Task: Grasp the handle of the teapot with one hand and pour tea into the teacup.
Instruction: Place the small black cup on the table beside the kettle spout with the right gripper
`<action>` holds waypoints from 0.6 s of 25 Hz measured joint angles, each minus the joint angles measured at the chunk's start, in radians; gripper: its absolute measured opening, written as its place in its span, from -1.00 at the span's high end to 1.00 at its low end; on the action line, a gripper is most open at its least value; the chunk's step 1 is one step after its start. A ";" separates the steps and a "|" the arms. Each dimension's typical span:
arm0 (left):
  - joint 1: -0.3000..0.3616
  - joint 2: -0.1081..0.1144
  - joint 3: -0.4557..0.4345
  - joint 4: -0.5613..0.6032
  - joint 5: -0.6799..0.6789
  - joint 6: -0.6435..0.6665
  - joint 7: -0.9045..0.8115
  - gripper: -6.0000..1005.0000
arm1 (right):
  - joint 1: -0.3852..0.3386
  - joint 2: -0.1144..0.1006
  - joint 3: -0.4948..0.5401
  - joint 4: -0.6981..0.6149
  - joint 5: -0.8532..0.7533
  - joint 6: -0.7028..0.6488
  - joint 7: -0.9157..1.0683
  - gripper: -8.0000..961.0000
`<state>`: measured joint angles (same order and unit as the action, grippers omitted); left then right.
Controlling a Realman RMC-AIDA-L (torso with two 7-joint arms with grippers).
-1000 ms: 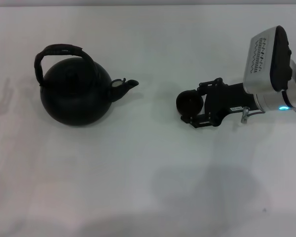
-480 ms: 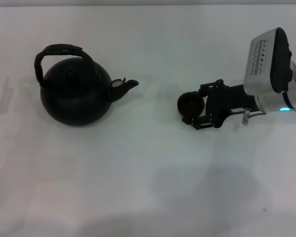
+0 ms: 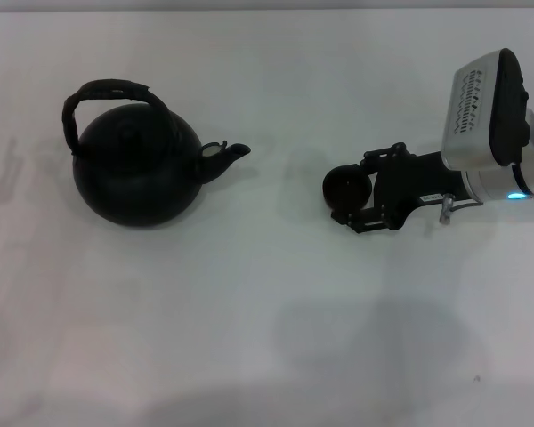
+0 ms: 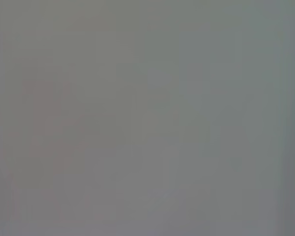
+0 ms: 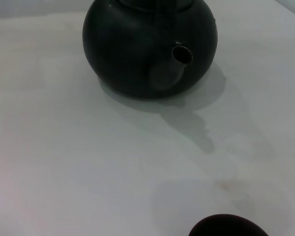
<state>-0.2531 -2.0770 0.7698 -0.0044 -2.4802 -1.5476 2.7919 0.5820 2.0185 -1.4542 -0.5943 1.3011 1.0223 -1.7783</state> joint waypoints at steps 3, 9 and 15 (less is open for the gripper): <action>-0.001 0.000 0.001 0.000 0.000 0.000 0.000 -0.48 | 0.001 -0.001 0.000 0.000 -0.001 -0.001 0.000 -0.48; 0.001 0.000 0.002 0.000 0.000 0.000 0.000 -0.48 | -0.002 -0.001 0.005 -0.003 -0.003 -0.004 0.001 -0.60; 0.002 0.000 0.002 0.000 0.000 -0.002 0.000 -0.48 | -0.005 -0.001 0.006 -0.007 -0.004 0.002 0.001 -0.77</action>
<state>-0.2515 -2.0771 0.7716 -0.0045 -2.4805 -1.5494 2.7918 0.5768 2.0171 -1.4479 -0.6018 1.2967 1.0246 -1.7778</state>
